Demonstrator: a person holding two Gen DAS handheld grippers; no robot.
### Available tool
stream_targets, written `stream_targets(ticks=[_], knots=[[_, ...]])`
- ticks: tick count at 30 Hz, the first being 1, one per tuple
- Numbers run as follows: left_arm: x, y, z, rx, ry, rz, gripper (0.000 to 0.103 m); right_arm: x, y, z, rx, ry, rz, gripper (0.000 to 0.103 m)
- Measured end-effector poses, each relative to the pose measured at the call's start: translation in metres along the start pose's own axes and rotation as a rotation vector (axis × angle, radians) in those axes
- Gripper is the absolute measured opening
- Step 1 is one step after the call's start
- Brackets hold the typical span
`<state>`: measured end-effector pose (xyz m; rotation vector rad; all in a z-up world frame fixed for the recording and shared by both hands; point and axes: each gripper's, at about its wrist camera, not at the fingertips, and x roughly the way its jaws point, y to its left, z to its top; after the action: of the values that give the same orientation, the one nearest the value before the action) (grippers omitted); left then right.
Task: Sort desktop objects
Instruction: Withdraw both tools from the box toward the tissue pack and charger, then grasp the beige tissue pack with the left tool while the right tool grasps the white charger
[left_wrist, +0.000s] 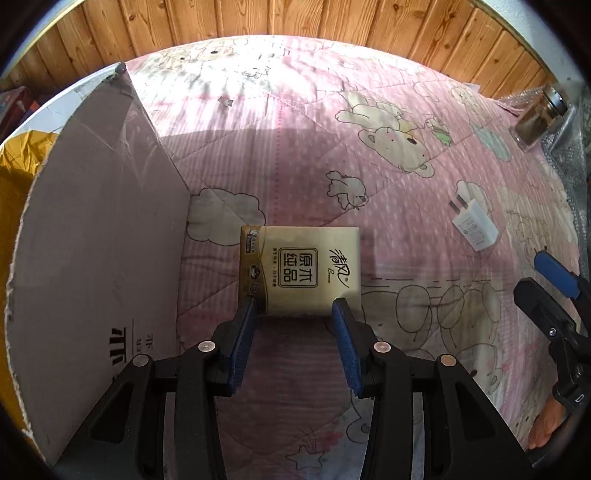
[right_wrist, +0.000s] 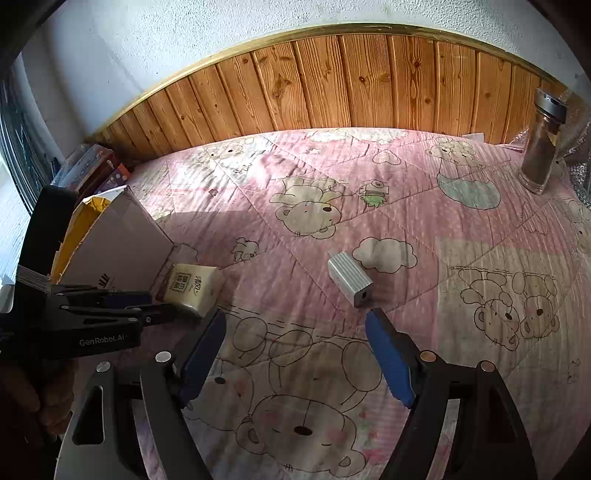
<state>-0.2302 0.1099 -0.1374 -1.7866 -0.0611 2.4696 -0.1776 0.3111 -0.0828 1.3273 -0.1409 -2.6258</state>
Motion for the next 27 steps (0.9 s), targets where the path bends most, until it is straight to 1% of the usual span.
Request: stream_targets(ticks=[1,2,4,5,7,8,10,11,12,13,15,17,19,20,21,23,24,25,27], knots=[[0.001,-0.003,0.001,0.000,-0.018,-0.007,0.052,0.007,-0.005,0.002,0.001,0.017,-0.012,0.079],[0.001,-0.008,0.002,0.008,-0.021,-0.035,0.053,0.014,-0.009,0.004,0.002,0.032,-0.024,0.079],[0.003,-0.026,0.000,0.059,0.041,-0.196,0.053,0.027,-0.017,0.005,-0.003,0.058,-0.042,0.079],[-0.002,-0.036,-0.002,0.095,0.042,-0.222,0.053,0.034,-0.019,0.005,-0.012,0.071,-0.051,0.079],[-0.015,-0.050,-0.005,0.173,-0.012,-0.179,0.053,0.042,-0.025,0.007,-0.017,0.084,-0.064,0.079],[-0.022,-0.053,-0.004,0.197,-0.042,-0.151,0.053,0.044,-0.027,0.008,-0.016,0.084,-0.068,0.079],[-0.031,-0.052,0.002,0.231,-0.106,-0.079,0.053,0.048,-0.031,0.011,-0.024,0.077,-0.075,0.079],[-0.030,-0.049,0.007,0.234,-0.117,-0.040,0.053,0.050,-0.032,0.013,-0.029,0.071,-0.080,0.079],[-0.027,-0.042,0.012,0.213,-0.116,-0.014,0.053,0.052,-0.032,0.015,-0.035,0.066,-0.083,0.079],[-0.022,-0.032,0.018,0.169,-0.109,0.005,0.053,0.055,-0.031,0.016,-0.046,0.064,-0.082,0.079],[-0.010,-0.012,0.025,0.072,-0.085,0.015,0.053,0.062,-0.029,0.017,-0.077,0.058,-0.089,0.079],[0.000,0.000,0.028,0.006,-0.080,0.017,0.053,0.070,-0.029,0.017,-0.085,0.083,-0.075,0.078],[0.008,0.006,0.026,-0.035,-0.070,-0.010,0.054,0.076,-0.029,0.017,-0.077,0.110,-0.051,0.061],[0.010,0.005,0.023,-0.052,-0.065,-0.037,0.057,0.078,-0.029,0.017,-0.078,0.125,-0.050,0.043],[0.010,0.000,0.021,-0.051,-0.045,-0.094,0.057,0.079,-0.028,0.017,-0.078,0.133,-0.054,0.031],[0.010,-0.020,0.012,-0.003,0.044,-0.266,0.057,0.078,-0.029,0.018,-0.062,0.148,-0.037,0.026],[0.007,-0.032,0.007,0.027,0.066,-0.299,0.057,0.076,-0.031,0.019,-0.047,0.159,-0.032,0.025],[0.002,-0.040,0.002,0.059,0.061,-0.290,0.057,0.074,-0.032,0.020,-0.033,0.165,-0.032,0.025],[-0.012,-0.052,-0.002,0.123,0.005,-0.239,0.058,0.071,-0.035,0.022,-0.016,0.172,-0.030,0.024]])
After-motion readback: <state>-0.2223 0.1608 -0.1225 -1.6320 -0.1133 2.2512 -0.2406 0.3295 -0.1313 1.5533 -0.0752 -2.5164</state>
